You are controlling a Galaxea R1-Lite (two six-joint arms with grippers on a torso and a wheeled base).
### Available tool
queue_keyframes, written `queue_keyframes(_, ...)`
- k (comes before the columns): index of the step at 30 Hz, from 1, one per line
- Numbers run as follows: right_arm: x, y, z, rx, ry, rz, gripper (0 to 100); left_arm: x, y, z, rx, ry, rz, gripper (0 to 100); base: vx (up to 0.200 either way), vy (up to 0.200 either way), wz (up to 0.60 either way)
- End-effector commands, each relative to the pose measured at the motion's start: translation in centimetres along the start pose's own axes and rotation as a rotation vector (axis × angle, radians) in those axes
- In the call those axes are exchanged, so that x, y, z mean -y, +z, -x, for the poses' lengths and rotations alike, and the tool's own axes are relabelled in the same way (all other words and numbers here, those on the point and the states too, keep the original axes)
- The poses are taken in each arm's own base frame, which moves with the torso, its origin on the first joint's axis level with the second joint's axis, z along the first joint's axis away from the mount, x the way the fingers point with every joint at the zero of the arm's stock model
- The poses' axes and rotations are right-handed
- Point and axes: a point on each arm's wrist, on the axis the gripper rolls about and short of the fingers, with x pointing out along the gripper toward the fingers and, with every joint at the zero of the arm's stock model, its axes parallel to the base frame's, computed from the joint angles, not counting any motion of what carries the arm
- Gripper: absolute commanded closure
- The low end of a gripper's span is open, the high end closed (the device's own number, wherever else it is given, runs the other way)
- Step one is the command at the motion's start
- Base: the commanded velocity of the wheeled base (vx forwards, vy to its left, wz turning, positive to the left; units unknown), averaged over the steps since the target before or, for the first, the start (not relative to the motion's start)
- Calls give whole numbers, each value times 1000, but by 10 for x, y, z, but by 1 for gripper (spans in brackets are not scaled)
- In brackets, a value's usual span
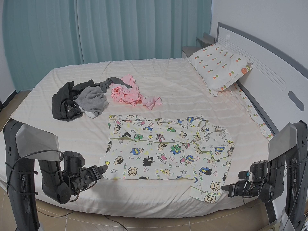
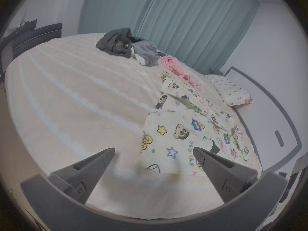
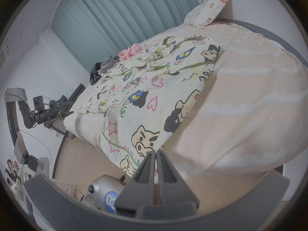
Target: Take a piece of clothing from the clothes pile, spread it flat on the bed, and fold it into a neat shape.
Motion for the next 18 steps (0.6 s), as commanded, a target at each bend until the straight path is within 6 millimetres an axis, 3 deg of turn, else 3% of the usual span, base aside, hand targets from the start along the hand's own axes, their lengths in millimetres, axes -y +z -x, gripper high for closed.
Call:
queue_keyframes(1,-2,-1,-1,-2,6,5,100,0,-3,-8,-11,2,-3,0,0,0,0)
queue_keyframes(18,-2,-7,-2,8,8,13,100,24,-17,-36,-68,-24,-58,0,0,0,0)
